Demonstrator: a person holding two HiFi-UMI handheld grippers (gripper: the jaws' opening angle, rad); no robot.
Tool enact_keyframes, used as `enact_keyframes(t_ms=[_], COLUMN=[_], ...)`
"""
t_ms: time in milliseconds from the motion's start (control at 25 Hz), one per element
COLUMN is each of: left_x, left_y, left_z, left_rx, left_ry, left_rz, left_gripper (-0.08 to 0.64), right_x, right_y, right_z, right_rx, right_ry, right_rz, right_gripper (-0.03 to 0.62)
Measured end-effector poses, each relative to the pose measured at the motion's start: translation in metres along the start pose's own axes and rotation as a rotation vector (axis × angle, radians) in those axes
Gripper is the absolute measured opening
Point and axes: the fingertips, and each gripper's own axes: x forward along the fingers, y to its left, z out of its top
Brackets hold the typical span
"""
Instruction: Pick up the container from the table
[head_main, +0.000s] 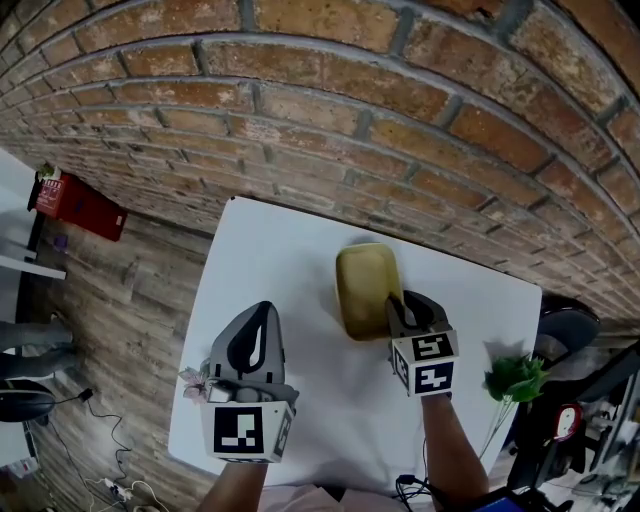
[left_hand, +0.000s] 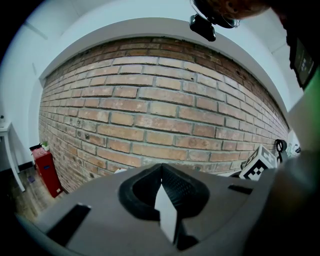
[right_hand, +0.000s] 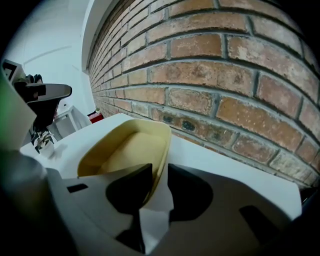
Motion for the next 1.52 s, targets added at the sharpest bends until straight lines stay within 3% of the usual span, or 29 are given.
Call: enact_keyframes(t_ms=[640, 880, 1080, 1320, 1520], left_x=[-0.002, -0.004, -0.005, -0.010, -0.014], left_y=[0.002, 0.002, -0.001, 0.000, -0.003], left_z=[0.007, 0.005, 0.012, 0.011, 0.020], left_rx=[-0.031, 0.008, -0.028, 0.008, -0.013], left_ry=[-0.015, -0.007, -0.027, -0.019, -0.043], left_rz=[0.017, 0.010, 0.015, 0.012, 0.015], left_gripper=[0.009, 0.009, 0.009, 0.009, 0.009], right_x=[0.000, 0.000, -0.002, -0.006, -0.012], right_y=[0.002, 0.004, 0.006, 0.009, 0.011], right_z=[-0.001, -0.001, 0.002, 0.008, 0.014], right_rx=[0.006, 0.015, 0.018, 0.018, 0.015], right_ry=[-0.002, 0.002, -0.009, -0.025, -0.048], right_rz=[-0.011, -0.003, -0.003, -0.001, 0.000], right_gripper=[0.051, 0.038, 0.025, 0.017, 0.012])
